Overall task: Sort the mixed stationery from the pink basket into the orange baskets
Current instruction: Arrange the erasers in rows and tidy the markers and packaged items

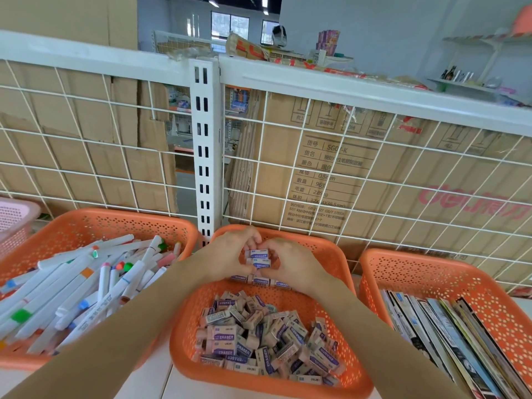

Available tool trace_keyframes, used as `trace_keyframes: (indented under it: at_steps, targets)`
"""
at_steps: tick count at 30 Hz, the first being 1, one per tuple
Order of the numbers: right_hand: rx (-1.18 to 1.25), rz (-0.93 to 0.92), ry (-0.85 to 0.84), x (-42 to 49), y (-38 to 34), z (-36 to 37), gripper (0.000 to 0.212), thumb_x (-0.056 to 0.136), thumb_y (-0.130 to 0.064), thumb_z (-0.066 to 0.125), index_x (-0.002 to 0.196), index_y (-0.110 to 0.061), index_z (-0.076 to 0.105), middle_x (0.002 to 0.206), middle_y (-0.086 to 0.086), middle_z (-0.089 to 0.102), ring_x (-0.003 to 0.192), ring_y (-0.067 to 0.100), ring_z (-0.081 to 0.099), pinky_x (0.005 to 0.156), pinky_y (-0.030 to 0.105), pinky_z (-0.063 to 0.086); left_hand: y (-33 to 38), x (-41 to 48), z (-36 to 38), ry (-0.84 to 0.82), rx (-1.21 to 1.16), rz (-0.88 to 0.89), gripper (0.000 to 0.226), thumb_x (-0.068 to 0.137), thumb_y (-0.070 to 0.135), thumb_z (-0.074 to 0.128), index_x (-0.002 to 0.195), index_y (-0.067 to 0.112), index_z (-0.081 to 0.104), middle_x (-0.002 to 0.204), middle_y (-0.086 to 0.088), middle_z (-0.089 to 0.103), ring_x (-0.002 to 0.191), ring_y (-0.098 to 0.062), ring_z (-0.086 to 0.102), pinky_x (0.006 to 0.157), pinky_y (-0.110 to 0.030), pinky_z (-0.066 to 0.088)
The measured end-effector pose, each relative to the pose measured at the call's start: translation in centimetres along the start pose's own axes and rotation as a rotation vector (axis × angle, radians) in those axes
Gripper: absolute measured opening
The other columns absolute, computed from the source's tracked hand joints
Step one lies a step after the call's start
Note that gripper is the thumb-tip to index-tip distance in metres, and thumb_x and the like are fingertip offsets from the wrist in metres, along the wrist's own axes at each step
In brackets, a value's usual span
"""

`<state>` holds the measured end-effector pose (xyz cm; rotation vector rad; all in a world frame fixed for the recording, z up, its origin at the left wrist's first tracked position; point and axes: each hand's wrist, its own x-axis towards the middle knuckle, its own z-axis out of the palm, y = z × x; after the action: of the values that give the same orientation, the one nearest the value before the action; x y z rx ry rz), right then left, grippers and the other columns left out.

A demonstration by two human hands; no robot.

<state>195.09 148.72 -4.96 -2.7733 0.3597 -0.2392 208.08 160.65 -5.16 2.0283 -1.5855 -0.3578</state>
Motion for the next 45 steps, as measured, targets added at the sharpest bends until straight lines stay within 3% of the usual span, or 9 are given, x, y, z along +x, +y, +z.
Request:
trace_keyframes:
  at_steps: [6,12,19,24,27,29,33,38,45]
  targets:
    - [-0.066,0.051,-0.035,2.0,0.3,1.0,0.031,0.079,-0.034,0.069,0.106,-0.019,0.062,0.103,-0.001,0.064,0.096,0.018,0.057,0.07,0.027,0.038,-0.7,-1.3,-1.5,0.062,0.293,-0.06,0.058,0.088,0.025,0.06,0.14,0.022,0.035,0.138,0.002,0.041,0.128,-0.014,0.037,0.108,-0.029,0.031]
    - [-0.208,0.035,-0.154,3.3,-0.5,4.1,0.035,0.084,-0.039,0.062,0.108,-0.014,0.061,0.109,0.005,0.063,0.101,0.024,0.059,0.081,0.036,0.048,-1.2,-2.8,-1.9,0.162,0.395,-0.121,0.052,0.092,0.02,0.051,0.141,0.021,0.033,0.14,0.002,0.035,0.128,-0.017,0.036,0.106,-0.03,0.029]
    - [-0.306,0.005,-0.102,3.5,-0.7,5.7,0.046,0.085,-0.047,0.061,0.114,-0.012,0.058,0.113,0.006,0.057,0.105,0.025,0.057,0.084,0.038,0.047,-1.8,-3.4,-1.5,0.157,0.342,-0.141,0.044,0.092,0.022,0.052,0.135,0.024,0.042,0.135,0.006,0.039,0.124,-0.015,0.039,0.105,-0.032,0.034]
    - [-0.087,-0.02,-0.102,2.7,-1.4,3.4,0.037,0.087,-0.042,0.06,0.112,-0.014,0.062,0.106,0.002,0.061,0.094,0.016,0.058,0.08,0.028,0.045,-2.3,-3.5,-1.3,0.141,0.306,-0.152,0.038,0.089,0.026,0.055,0.127,0.029,0.049,0.132,0.009,0.04,0.124,-0.016,0.038,0.098,-0.048,0.042]
    - [0.187,-0.065,-0.347,1.5,-2.4,2.3,0.026,0.086,-0.03,0.065,0.107,-0.014,0.069,0.105,-0.002,0.069,0.076,-0.004,0.055,0.071,0.009,0.039,-2.4,-3.5,-1.1,0.131,0.296,-0.145,0.036,0.088,0.026,0.056,0.124,0.029,0.051,0.13,0.01,0.04,0.124,-0.015,0.036,0.097,-0.053,0.041]
    - [0.182,-0.088,-0.436,0.9,-2.7,2.9,0.028,0.084,-0.03,0.069,0.107,-0.013,0.07,0.105,0.0,0.069,0.076,0.0,0.054,0.07,0.014,0.038,-2.4,-3.5,-1.0,0.13,0.295,-0.146,0.036,0.088,0.026,0.056,0.124,0.029,0.051,0.129,0.011,0.04,0.124,-0.014,0.035,0.098,-0.054,0.041]
    - [0.197,-0.02,-0.418,0.7,-2.8,3.5,0.027,0.082,-0.024,0.071,0.105,-0.011,0.07,0.094,0.007,0.068,0.075,0.013,0.054,0.069,0.026,0.042,-2.3,-3.6,-1.0,0.126,0.281,-0.141,0.034,0.09,0.025,0.054,0.123,0.029,0.052,0.13,0.012,0.04,0.126,-0.013,0.033,0.099,-0.055,0.039]
    - [0.236,0.07,-0.44,0.6,-2.9,2.7,0.025,0.087,-0.014,0.064,0.11,-0.006,0.068,0.08,-0.005,0.062,0.061,0.005,0.05,0.06,0.017,0.039,-1.6,-3.9,-1.1,0.111,0.274,-0.14,0.032,0.091,0.024,0.052,0.123,0.029,0.053,0.131,0.012,0.04,0.126,-0.012,0.034,0.101,-0.054,0.038]
    - [0.365,0.276,-0.261,-0.6,-0.3,0.7,0.017,0.085,-0.006,0.058,0.098,-0.002,0.067,0.084,0.012,0.066,0.072,0.022,0.06,0.075,0.042,0.052,0.9,-3.2,-0.8,-0.156,0.433,0.002,0.027,0.092,0.022,0.053,0.119,0.024,0.058,0.118,0.004,0.057,0.112,-0.013,0.051,0.096,-0.029,0.039]
